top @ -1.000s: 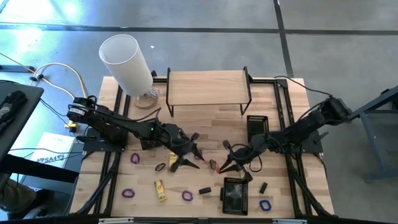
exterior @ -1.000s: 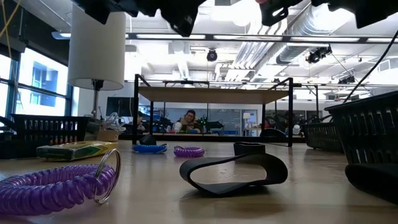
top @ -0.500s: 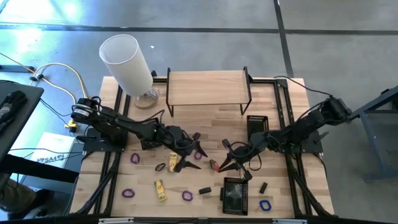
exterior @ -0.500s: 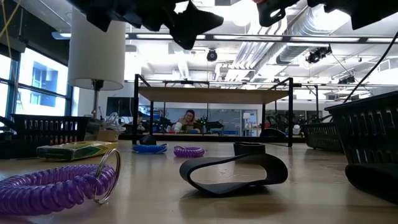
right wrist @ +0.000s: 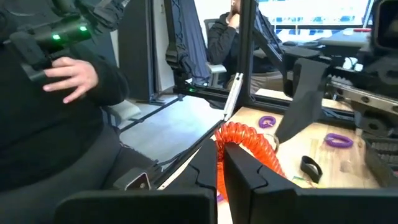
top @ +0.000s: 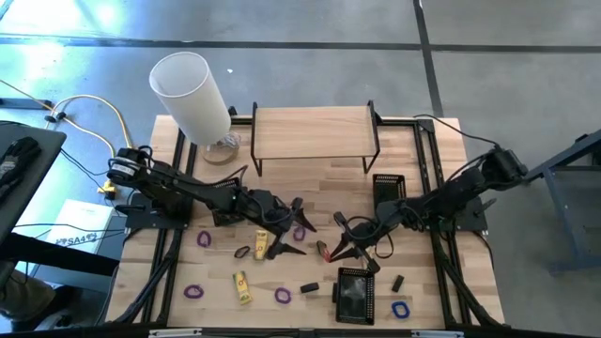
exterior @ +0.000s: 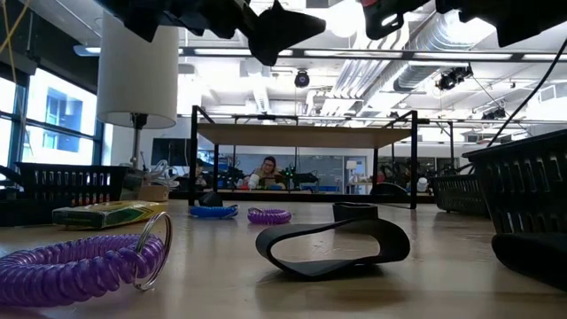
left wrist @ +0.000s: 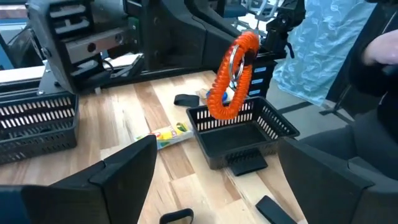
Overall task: Pick & Place Office Desk Supplies
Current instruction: Put the orange spiral keychain into the top left bin
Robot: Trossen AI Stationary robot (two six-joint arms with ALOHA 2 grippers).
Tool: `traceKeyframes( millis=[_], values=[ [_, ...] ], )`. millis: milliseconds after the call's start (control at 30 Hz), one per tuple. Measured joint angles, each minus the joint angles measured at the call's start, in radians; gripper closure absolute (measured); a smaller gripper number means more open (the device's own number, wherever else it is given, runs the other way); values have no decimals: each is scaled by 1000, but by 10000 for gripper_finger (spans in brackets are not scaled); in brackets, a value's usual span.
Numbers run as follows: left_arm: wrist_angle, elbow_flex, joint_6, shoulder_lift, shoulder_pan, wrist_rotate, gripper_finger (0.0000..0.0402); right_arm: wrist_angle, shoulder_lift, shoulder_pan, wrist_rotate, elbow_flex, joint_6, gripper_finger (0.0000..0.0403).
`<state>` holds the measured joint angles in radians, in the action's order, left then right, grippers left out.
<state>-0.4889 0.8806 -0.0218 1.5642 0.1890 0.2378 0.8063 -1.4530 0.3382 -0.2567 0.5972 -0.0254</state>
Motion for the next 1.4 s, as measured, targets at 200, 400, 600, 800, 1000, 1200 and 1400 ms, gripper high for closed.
traceKeyframes(
  millis=[200,400,600,800,1000,1200,1400],
  values=[
    [2,0,11,6,0,-27,74,75,-78,-17,-3,16,5,399],
    [2,0,14,6,-1,-62,74,70,-154,-48,18,80,4,399],
    [21,0,15,6,7,-61,74,66,-199,-57,19,120,-3,399],
    [30,0,14,6,13,-61,74,65,-204,-57,18,126,-1,399],
    [58,0,15,6,10,-88,74,58,-204,-57,14,126,2,399],
    [62,0,45,6,10,-105,74,58,-204,-57,14,126,3,399],
    [62,0,53,6,10,-105,74,43,-204,-57,15,126,4,399]
  ],
)
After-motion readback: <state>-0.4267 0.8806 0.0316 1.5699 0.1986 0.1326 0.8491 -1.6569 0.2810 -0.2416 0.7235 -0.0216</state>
